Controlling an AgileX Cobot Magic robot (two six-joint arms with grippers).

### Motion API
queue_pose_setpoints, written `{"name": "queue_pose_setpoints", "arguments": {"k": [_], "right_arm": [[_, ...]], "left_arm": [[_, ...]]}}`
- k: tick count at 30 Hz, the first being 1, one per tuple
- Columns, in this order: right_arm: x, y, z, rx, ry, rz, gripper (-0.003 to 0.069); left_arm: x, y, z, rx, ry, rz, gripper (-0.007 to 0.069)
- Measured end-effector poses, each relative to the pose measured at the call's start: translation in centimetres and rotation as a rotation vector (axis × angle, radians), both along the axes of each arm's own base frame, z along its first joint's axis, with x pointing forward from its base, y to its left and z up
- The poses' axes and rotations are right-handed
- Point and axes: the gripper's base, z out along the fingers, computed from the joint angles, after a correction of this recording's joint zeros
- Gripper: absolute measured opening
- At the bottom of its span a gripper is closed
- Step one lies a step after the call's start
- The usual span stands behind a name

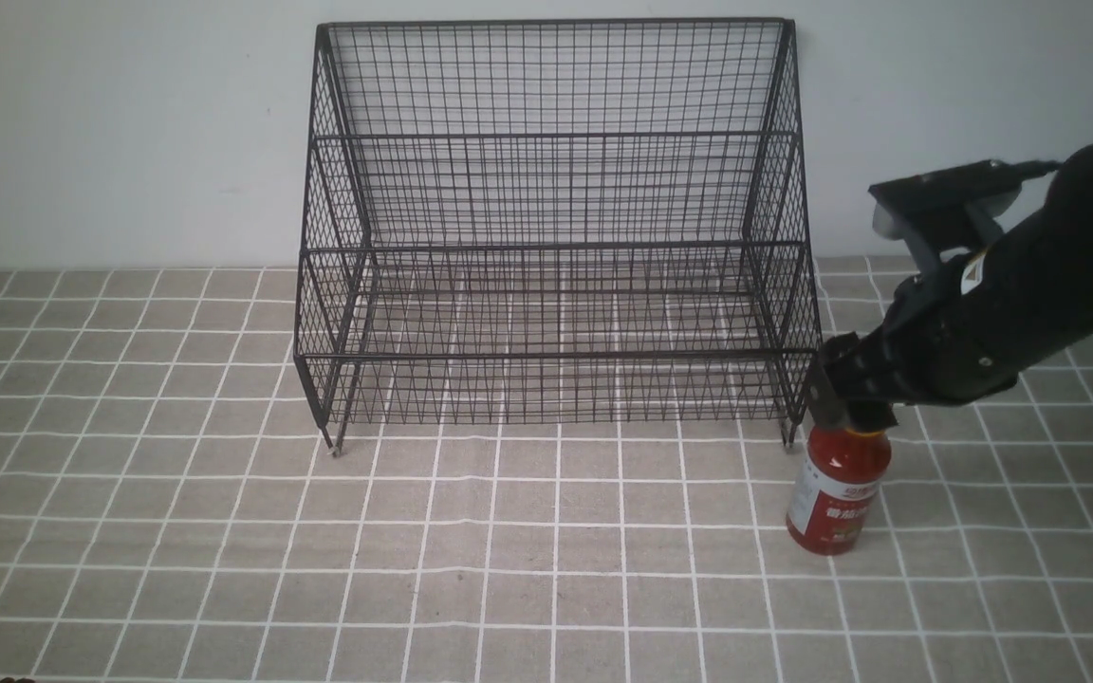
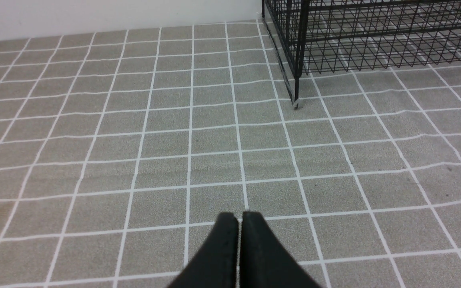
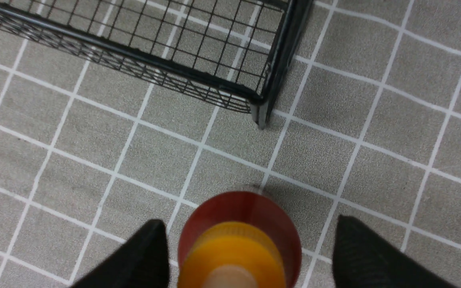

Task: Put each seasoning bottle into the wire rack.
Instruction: Use the right arm to grab the condiment bottle closest to it, then use the right arm to put the condiment bottle back on the shelf

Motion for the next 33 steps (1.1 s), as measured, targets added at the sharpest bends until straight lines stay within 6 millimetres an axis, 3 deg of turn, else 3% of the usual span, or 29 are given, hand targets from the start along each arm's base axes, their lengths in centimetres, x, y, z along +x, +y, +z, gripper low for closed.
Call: {"name": "queue_pose_setpoints", "arguments": {"k": [2, 7, 12, 13, 14, 15, 16, 18, 24, 28, 33], "right_arm": [[0.0, 0.1, 0.0, 0.011, 0.007, -0.004, 0.0301], [-0.1, 0.1, 0.8, -0.002, 0.05, 0.01, 0.0295], [-1.2, -0.1, 5.2, -0.021, 0.122, 0.048, 0.0295], [-1.2, 0.0, 5.4, -0.019, 0.116, 0.048, 0.0295], [-1.7, -0.1, 7.4, -0.006, 0.09, 0.051, 0.0295], [-1.8, -0.2, 7.8, -0.004, 0.086, 0.052, 0.0295], [-2.1, -0.2, 10.0, 0.026, 0.033, 0.047, 0.0295], [-2.3, 0.0, 12.2, 0.068, -0.029, 0.046, 0.0295], [-1.4, 1.1, 16.1, 0.159, -0.198, 0.058, 0.0295], [1.1, 2.5, 16.2, 0.189, -0.245, 0.064, 0.0295], [5.2, 4.0, 13.5, 0.184, -0.198, 0.061, 0.0295]], "left_arm": [[0.0, 0.0, 0.0, 0.0, 0.0, 0.0, -0.0007], [0.0, 0.0, 0.0, 0.0, 0.0, 0.0, -0.0007], [0.0, 0.0, 0.0, 0.0, 0.0, 0.0, -0.0007], [0.0, 0.0, 0.0, 0.0, 0.0, 0.0, -0.0007], [0.0, 0.0, 0.0, 0.0, 0.0, 0.0, -0.0007], [0.0, 0.0, 0.0, 0.0, 0.0, 0.0, -0.0007], [0.0, 0.0, 0.0, 0.0, 0.0, 0.0, -0.0007], [0.0, 0.0, 0.0, 0.0, 0.0, 0.0, -0.0007], [0.0, 0.0, 0.0, 0.0, 0.0, 0.0, -0.0007], [0.0, 0.0, 0.0, 0.0, 0.0, 0.0, -0.0007], [0.0, 0.0, 0.0, 0.0, 0.0, 0.0, -0.0007]]}}
